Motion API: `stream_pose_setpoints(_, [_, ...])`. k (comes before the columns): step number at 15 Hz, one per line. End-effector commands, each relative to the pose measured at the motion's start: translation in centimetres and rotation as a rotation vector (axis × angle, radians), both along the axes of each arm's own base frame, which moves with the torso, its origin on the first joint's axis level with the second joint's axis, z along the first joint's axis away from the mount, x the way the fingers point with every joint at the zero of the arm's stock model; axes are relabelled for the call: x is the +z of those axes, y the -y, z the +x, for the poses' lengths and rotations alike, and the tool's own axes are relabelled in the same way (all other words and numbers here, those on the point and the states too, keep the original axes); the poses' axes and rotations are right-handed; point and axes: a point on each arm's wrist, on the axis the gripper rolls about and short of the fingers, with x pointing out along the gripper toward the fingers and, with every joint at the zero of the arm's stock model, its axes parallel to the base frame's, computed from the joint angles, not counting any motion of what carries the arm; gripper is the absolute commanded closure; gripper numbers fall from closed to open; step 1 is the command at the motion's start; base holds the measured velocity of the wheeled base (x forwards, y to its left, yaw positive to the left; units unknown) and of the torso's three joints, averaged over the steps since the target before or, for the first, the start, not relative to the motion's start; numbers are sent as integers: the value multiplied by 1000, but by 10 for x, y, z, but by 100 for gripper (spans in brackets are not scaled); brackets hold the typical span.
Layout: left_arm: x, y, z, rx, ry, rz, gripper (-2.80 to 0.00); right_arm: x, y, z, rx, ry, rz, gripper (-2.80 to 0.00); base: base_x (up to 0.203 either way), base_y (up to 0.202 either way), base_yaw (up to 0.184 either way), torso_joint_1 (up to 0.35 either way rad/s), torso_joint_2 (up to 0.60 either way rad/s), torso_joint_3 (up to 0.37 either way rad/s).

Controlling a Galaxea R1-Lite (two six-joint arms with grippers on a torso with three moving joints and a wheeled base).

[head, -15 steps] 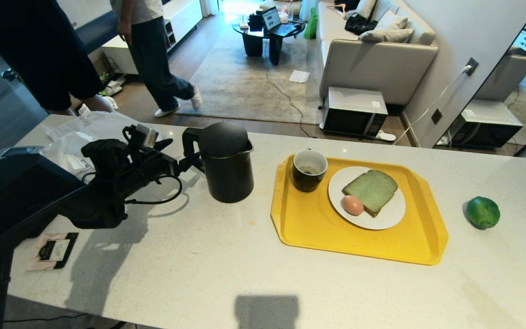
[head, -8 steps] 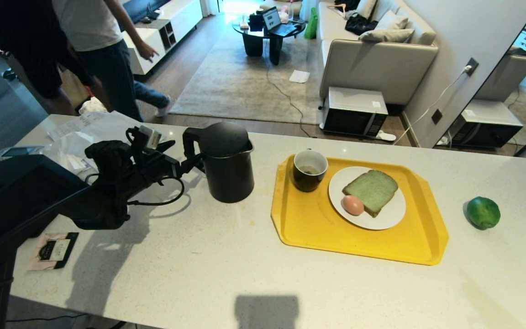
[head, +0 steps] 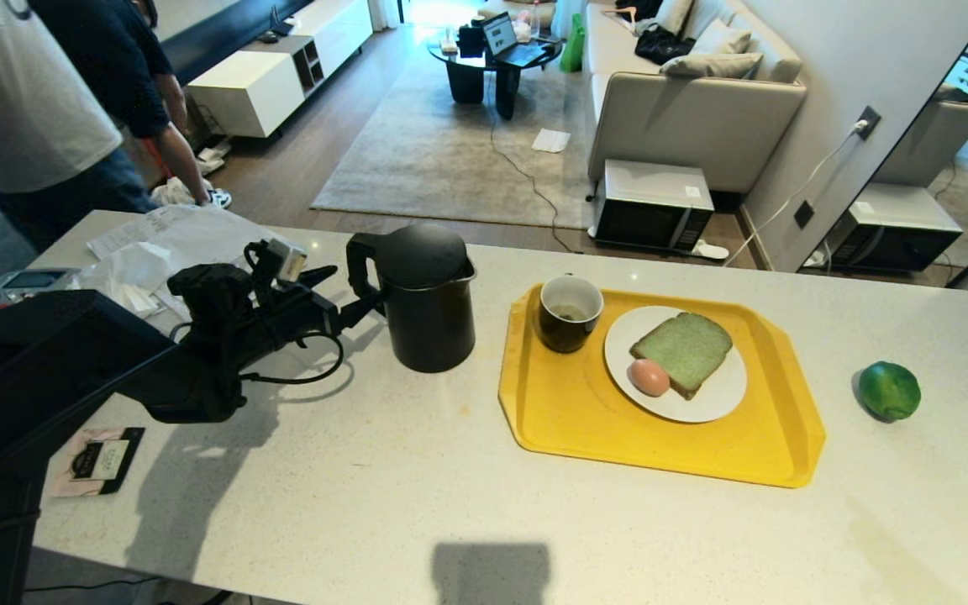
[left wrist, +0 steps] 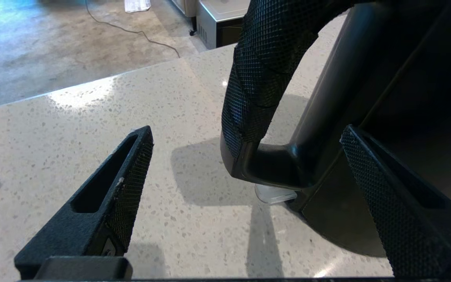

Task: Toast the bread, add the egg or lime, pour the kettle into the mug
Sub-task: Pick up the kettle

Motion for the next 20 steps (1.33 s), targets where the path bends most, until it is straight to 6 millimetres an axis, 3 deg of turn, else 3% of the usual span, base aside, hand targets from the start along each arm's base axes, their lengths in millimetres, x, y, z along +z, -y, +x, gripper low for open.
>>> stream_pose_setpoints(1, [4,0,3,9,23,-1,-280,0,0,0,1,-2,0,0,0,0,0,0,0,0])
stream_pose_setpoints(7, [26,-2,10,17,97,-24,-280,0,0,0,-1,-2,-1,0,0,0,0,0,0,0])
stream_pose_setpoints(11, [24,2,9,6,90,-25,-280,0,0,0,1,-2,0,0,0,0,0,0,0,0])
stream_pose_setpoints(14, [14,5,-4,-5,40,-20,-280,0,0,0,1,-3,0,0,0,0,0,0,0,0])
stream_pose_setpoints(20, [34,7,-41,-9,13,-36,-280,0,0,0,-1,-2,0,0,0,0,0,0,0,0])
